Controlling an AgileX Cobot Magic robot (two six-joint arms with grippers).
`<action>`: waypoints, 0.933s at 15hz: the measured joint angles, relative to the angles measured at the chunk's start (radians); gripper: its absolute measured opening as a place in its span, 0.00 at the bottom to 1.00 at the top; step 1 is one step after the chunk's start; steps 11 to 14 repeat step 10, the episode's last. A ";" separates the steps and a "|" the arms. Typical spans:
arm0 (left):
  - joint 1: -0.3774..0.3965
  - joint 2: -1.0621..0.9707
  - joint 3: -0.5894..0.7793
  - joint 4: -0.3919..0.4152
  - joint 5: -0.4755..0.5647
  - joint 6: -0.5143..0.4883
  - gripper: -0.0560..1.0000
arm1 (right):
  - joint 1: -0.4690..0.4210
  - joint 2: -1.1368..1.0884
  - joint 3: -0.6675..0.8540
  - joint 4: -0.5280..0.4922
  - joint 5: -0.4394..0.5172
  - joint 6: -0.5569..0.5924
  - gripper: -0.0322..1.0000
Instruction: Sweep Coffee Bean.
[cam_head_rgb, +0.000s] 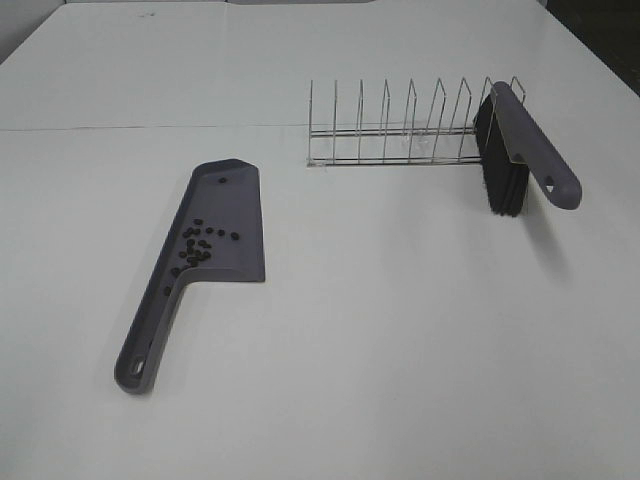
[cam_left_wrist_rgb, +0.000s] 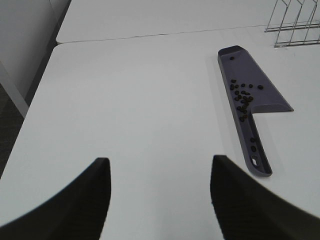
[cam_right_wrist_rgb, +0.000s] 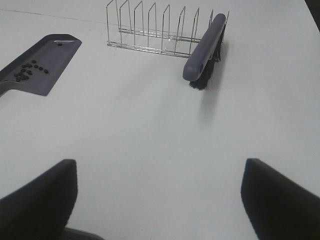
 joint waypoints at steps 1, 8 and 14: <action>0.000 0.000 0.000 0.000 0.000 0.000 0.57 | 0.000 0.000 0.000 0.000 0.000 0.000 0.81; 0.000 0.000 0.000 0.000 0.000 0.000 0.57 | 0.000 0.000 0.000 0.000 0.000 0.000 0.81; 0.000 0.000 0.000 0.000 0.000 0.000 0.57 | 0.000 0.000 0.000 0.000 0.000 0.000 0.81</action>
